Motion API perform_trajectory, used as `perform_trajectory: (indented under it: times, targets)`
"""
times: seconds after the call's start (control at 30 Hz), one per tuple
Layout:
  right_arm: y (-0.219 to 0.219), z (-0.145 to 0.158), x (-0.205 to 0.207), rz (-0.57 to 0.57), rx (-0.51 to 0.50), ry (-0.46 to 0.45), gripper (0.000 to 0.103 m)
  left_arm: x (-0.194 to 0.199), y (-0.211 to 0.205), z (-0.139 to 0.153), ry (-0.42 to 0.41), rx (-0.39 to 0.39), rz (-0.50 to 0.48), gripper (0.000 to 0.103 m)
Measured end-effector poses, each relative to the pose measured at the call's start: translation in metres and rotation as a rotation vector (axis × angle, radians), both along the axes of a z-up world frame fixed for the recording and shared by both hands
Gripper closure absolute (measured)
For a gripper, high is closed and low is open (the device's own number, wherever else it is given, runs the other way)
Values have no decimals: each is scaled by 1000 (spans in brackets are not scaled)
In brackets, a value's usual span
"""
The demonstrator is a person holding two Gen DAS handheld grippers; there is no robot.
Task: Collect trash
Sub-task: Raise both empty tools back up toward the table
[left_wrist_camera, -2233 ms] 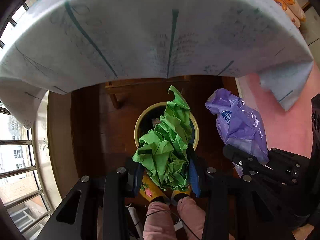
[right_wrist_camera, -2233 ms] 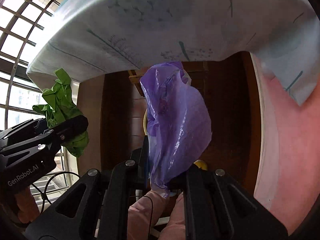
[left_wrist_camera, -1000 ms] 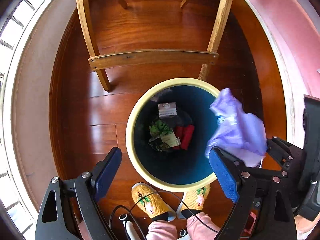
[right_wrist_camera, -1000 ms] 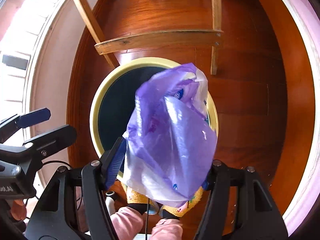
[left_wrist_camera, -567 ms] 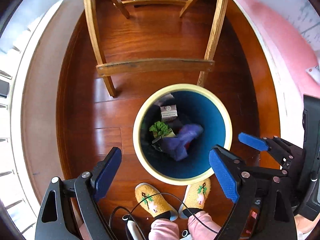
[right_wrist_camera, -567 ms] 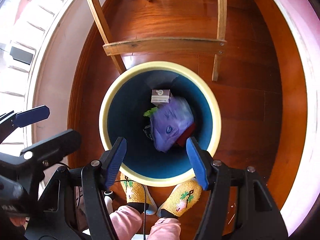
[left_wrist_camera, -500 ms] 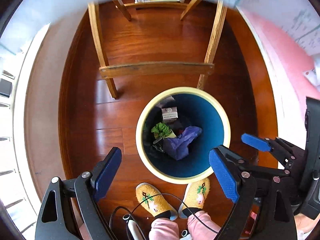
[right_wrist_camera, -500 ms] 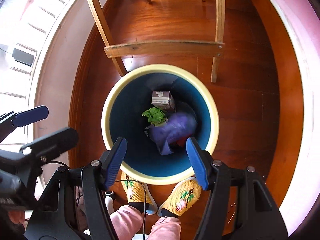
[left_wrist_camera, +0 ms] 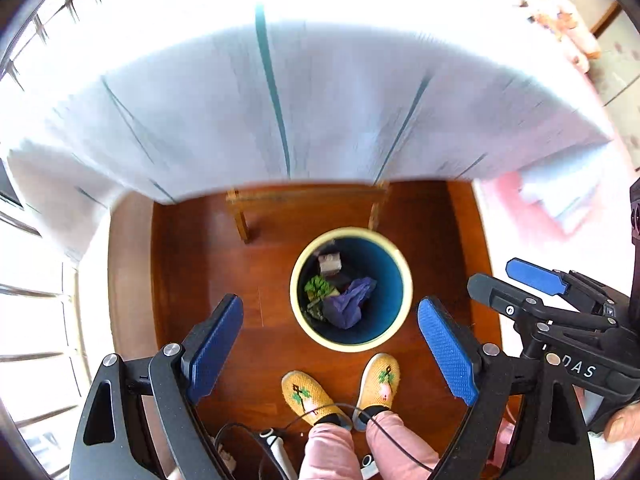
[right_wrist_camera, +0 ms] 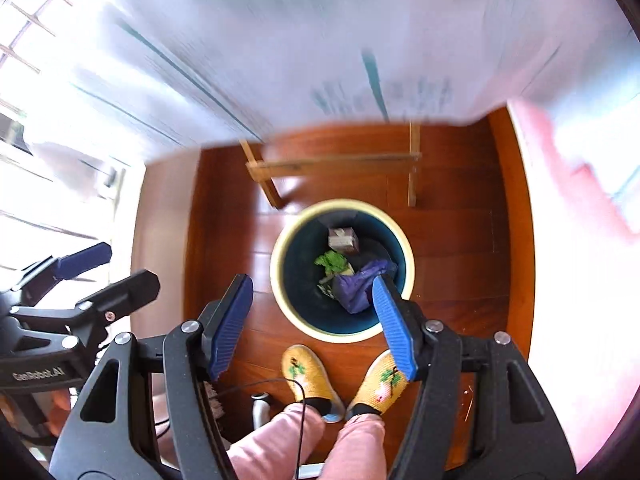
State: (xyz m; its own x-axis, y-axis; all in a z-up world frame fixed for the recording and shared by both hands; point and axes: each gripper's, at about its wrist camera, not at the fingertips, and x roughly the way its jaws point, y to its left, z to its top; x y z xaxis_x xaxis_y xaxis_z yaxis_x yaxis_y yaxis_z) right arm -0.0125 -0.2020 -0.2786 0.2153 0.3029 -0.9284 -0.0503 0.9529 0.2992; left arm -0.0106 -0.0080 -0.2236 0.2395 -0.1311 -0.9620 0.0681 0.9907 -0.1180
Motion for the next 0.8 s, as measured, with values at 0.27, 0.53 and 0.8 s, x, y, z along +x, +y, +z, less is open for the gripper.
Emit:
perform_trajectory:
  times: [0.27,0.53,0.8]
  targets:
    - [14,133,-10,6,45,-154,41,-5,27,133,-146,-23,-5,13]
    - [29,252,-15,7,34,-326,41,-3,46,237,-309,-26,-2,13]
    - [29,330,-10,-56,36,-400,34,18,56,299,-386,8,7,13]
